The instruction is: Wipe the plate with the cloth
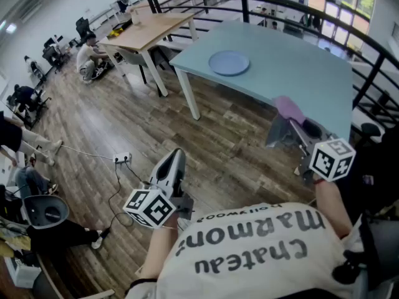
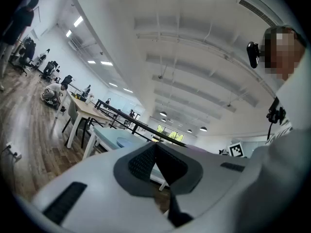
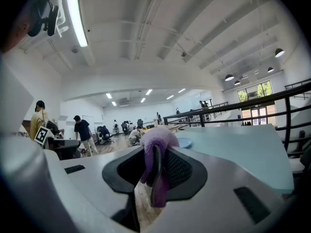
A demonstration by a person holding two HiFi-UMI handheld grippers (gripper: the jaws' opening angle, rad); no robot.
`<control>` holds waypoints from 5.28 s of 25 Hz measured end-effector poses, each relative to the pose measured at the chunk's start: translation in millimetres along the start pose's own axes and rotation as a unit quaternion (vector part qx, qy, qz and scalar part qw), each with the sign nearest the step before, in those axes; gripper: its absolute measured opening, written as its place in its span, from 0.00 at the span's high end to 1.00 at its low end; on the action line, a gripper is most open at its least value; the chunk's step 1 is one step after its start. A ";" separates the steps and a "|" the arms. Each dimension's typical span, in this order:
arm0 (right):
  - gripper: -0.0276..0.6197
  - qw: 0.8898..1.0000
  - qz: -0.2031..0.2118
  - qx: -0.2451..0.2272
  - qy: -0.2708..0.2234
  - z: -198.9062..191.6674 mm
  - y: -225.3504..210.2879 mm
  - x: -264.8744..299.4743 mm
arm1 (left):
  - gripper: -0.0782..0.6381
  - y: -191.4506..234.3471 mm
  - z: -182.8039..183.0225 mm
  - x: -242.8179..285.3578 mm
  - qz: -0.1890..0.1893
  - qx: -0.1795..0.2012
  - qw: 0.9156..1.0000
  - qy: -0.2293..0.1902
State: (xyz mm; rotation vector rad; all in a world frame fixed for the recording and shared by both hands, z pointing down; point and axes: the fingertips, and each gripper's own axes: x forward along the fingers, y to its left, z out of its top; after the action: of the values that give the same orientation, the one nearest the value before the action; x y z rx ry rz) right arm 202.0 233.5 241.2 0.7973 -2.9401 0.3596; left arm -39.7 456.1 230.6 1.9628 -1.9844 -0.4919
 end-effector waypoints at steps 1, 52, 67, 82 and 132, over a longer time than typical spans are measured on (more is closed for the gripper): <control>0.76 1.000 -0.001 -0.002 0.005 -3.0 -1.9 2.0 | 0.89 2.2 -1.4 0.4 0.003 -0.001 1.000 0.000; 0.76 0.994 0.056 0.070 0.065 15.9 -173.2 330.8 | 0.89 118.7 6.8 318.8 0.043 0.056 0.996 0.051; 0.76 0.984 0.016 0.105 0.143 -24.0 -219.3 436.8 | 0.89 205.3 3.9 456.6 -0.008 0.039 0.993 0.111; 0.76 0.975 -0.019 0.100 0.199 -31.1 -262.1 558.6 | 0.65 316.3 -30.3 593.1 -0.021 -0.006 0.972 0.234; 0.76 0.984 0.057 0.104 0.133 -13.0 -243.3 512.1 | 0.86 179.6 -84.2 629.2 0.021 0.147 0.955 0.258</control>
State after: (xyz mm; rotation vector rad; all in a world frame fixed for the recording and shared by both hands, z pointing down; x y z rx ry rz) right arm -116.3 -217.4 371.2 0.5504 -2.7310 0.7315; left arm -173.0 -174.4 371.8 1.9431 -1.8209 0.3243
